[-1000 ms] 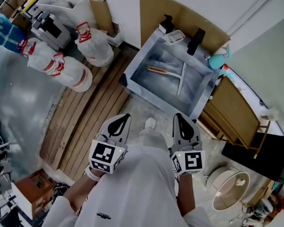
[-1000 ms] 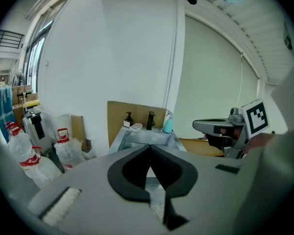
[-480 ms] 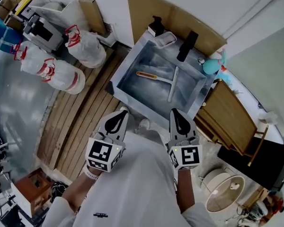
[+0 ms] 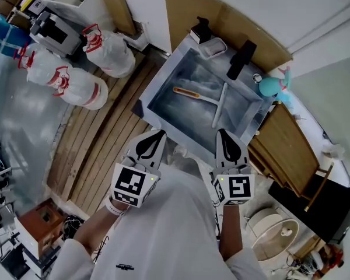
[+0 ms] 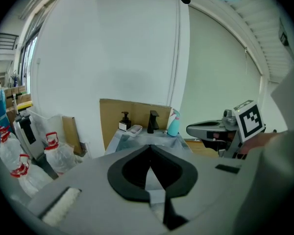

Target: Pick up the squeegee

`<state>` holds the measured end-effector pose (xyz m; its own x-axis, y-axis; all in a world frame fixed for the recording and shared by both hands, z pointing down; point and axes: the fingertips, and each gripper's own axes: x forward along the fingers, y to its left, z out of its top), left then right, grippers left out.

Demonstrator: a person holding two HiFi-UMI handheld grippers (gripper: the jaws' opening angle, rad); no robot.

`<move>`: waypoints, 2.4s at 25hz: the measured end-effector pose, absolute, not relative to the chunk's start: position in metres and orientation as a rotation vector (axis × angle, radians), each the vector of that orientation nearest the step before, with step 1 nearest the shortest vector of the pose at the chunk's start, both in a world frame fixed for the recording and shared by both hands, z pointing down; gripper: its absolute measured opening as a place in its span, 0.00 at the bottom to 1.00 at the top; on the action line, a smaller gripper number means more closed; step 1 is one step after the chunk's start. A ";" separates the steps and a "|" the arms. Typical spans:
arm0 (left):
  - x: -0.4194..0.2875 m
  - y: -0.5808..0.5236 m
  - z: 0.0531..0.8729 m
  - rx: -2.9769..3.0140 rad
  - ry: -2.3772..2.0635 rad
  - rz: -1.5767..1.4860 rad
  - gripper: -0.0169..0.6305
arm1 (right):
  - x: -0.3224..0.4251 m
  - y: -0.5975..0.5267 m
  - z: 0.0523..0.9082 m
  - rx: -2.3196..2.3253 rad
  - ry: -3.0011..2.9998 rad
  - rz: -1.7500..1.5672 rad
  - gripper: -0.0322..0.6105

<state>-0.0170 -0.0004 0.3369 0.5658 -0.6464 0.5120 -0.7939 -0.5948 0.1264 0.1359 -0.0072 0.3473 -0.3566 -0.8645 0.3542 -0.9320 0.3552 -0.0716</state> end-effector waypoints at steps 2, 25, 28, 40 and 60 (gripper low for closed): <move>-0.017 -0.006 0.344 2.443 -1.157 0.601 0.03 | 0.133 -0.014 0.353 1.578 -2.357 0.380 0.06; 0.018 -0.086 0.438 2.317 -0.950 0.593 0.03 | 0.115 -0.115 0.460 1.397 -2.249 0.476 0.18; 0.017 -0.096 0.454 2.293 -0.948 0.621 0.03 | 0.113 -0.125 0.477 1.356 -2.246 0.472 0.19; 0.008 -0.126 0.503 2.185 -0.971 0.661 0.03 | 0.070 -0.144 0.552 0.925 -2.303 0.357 0.26; -0.010 -0.131 0.547 2.028 -0.955 0.676 0.03 | 0.039 -0.166 0.647 0.577 -2.167 0.272 0.29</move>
<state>-0.0105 -0.1309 0.5466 0.5762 -0.3924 0.7169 -0.8067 -0.4140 0.4217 0.0389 -0.1655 0.6473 -0.5287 -0.3079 0.7910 -0.4940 0.8695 0.0083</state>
